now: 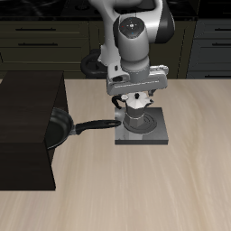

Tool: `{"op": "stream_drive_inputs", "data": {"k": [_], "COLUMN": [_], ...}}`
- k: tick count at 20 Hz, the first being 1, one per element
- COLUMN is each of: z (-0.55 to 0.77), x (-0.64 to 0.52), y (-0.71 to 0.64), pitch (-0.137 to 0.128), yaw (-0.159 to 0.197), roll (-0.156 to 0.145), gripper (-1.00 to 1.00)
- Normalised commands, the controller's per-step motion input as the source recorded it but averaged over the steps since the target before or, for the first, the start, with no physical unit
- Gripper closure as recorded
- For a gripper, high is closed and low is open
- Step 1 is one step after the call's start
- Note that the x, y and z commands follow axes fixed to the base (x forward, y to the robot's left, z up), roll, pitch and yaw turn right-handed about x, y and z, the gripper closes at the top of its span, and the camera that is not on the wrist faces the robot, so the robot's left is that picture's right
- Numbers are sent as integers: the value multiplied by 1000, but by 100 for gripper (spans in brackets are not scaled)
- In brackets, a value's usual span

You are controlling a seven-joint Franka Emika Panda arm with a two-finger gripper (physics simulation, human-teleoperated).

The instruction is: Place the moka pot on the stove and turn on the stove

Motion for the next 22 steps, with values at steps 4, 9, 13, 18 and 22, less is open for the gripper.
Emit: {"op": "stream_drive_inputs", "data": {"k": [4, 9, 13, 18, 22], "z": [27, 130, 208, 228, 163], "x": [-63, -129, -146, -110, -86], "y": [140, 112, -22, -97, -80], "pitch": [3, -20, -39, -43, -25], "yaw": [3, 9, -3, -18, -22], "roll": [20, 20, 3, -17, -21], "gripper": [-100, -100, -100, -100, -100]}}
